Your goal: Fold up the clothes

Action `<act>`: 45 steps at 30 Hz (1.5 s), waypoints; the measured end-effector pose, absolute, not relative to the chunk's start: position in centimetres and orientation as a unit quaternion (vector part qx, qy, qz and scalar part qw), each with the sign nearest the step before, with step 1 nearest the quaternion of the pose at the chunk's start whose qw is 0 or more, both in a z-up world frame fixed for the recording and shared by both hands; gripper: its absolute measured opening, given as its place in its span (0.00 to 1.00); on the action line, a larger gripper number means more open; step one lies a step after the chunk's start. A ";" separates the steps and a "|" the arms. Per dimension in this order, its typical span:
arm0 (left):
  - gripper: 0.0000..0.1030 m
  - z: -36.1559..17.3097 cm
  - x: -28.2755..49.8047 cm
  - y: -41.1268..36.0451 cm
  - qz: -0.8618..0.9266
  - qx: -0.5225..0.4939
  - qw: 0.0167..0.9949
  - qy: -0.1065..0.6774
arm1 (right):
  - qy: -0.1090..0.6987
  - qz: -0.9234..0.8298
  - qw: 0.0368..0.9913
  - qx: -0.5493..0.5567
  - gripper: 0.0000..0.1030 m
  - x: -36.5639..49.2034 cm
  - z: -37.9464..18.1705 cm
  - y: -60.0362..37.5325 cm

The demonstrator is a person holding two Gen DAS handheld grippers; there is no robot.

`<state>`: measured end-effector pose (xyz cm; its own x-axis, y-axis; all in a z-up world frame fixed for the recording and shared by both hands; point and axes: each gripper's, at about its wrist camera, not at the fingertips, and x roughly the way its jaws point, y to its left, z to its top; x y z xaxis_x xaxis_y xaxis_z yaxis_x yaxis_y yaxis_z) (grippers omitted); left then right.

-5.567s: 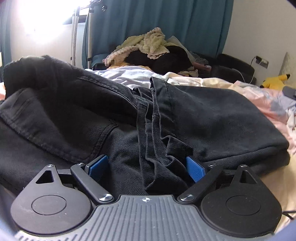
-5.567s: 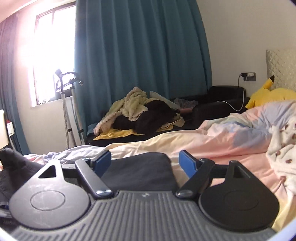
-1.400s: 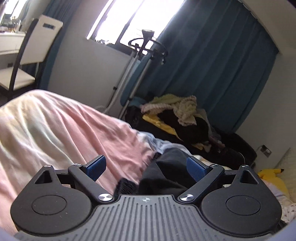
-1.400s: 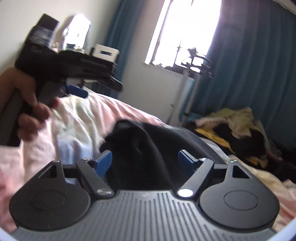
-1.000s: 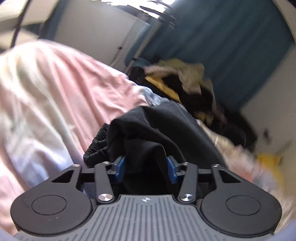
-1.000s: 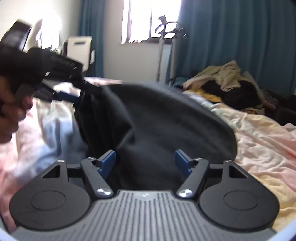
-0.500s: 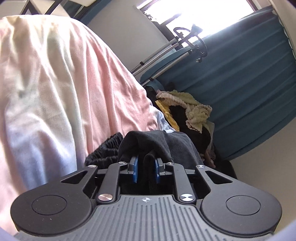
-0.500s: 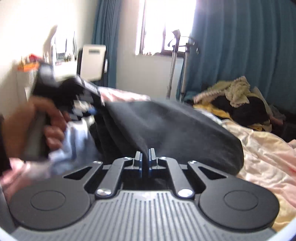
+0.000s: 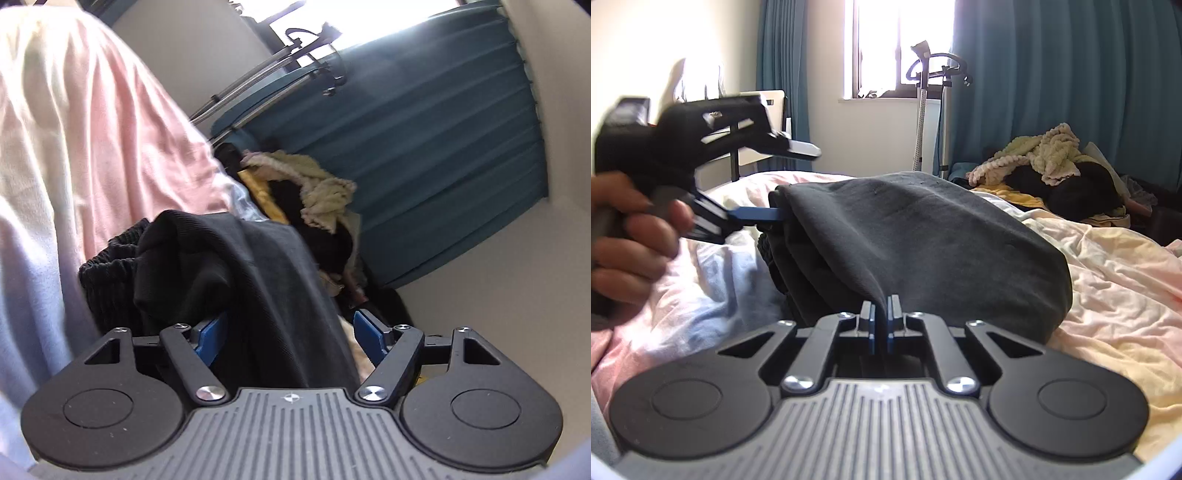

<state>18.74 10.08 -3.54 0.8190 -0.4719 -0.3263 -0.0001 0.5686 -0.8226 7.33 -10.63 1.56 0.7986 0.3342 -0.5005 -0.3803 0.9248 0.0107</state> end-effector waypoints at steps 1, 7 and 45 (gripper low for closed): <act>0.57 -4.4 19.7 10.4 -0.125 -0.460 0.833 0.282 | 0.260 0.191 0.945 -0.048 0.07 7.5 1.2 -10.7; 0.10 -4.5 19.4 10.8 -0.119 -0.466 0.843 0.242 | 0.284 0.197 0.935 -0.080 0.07 7.8 -1.4 -9.6; 0.94 -9.6 16.9 14.2 -0.059 -0.587 0.757 0.281 | 0.277 0.100 0.815 0.500 0.48 10.3 -6.6 -25.5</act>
